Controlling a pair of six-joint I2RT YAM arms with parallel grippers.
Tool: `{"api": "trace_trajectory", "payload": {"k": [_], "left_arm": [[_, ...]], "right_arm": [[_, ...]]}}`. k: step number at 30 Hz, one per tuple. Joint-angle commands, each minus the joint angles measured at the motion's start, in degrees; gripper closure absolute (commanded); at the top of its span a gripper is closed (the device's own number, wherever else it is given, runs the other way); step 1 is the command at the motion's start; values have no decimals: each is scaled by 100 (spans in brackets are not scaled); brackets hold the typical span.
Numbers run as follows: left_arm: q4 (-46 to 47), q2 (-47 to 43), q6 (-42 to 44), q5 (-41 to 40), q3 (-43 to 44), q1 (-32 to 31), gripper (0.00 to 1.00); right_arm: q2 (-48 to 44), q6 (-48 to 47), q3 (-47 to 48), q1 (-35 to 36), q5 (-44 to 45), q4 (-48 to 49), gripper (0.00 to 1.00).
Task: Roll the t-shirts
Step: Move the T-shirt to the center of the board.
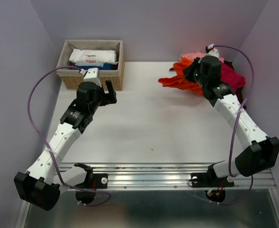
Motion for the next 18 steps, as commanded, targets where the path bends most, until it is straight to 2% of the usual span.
{"api": "trace_trajectory", "payload": {"k": [1,5,9,10,12,13,14,16,18], "left_arm": [[222,-101,-193,-245,24,-2,1],[248,-66,-290,-385,50,-11,1],[134,-13,-483,-780,111,-2,1],[108,4,-519,-824,129,15,1],[72,31,-537,-860,156,16,1],[63,48,-528,-825,164,16,1],[63,66,-458,-764,182,24,1],[20,179,-396,-536,226,7,1],[-42,407,-300,-325,313,-71,1]], "right_arm": [[-195,262,-419,860,-324,313,99],[85,333,-657,2194,-333,480,99],[621,429,-710,2760,-552,507,99],[701,473,-736,2761,-640,516,93],[772,439,-772,2761,-537,463,65],[737,273,-772,2761,-370,315,44],[702,184,-754,2761,-90,218,33],[606,0,-737,2560,527,42,23],[430,69,-824,1727,389,-56,20]]}}
